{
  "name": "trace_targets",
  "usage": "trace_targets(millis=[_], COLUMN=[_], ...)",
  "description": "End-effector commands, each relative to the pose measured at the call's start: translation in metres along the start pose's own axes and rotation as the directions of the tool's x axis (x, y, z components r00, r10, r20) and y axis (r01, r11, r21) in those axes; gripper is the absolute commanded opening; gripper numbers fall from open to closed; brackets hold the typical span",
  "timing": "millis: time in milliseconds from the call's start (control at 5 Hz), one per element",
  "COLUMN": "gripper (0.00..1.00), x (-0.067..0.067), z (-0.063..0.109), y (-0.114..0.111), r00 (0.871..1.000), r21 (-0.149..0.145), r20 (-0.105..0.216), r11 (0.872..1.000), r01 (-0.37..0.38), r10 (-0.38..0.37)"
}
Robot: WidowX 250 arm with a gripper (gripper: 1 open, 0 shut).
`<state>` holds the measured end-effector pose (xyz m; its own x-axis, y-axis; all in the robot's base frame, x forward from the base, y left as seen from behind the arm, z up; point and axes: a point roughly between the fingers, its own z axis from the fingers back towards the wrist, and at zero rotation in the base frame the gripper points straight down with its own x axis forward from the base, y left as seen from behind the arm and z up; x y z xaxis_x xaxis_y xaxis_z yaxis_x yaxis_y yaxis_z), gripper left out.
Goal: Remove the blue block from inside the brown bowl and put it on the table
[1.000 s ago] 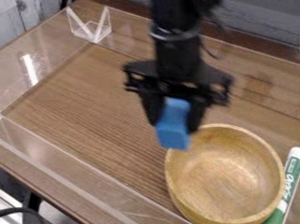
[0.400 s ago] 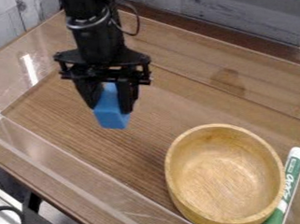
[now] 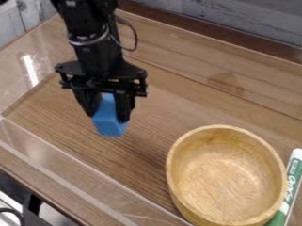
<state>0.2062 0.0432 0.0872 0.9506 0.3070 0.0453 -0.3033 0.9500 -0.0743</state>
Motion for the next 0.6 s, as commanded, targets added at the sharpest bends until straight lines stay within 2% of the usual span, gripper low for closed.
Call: trace_targets(millis=[0, 400], gripper=[0.0, 0.0], x=[0.009, 0.014], z=[-0.005, -0.023], y=[0.0, 0.001], r00=[0.999, 0.999], r21=[0.02, 0.044], r20=[0.038, 0.05], r11=[1.0, 0.999], r01=[0.007, 0.007], r10=[-0.008, -0.01])
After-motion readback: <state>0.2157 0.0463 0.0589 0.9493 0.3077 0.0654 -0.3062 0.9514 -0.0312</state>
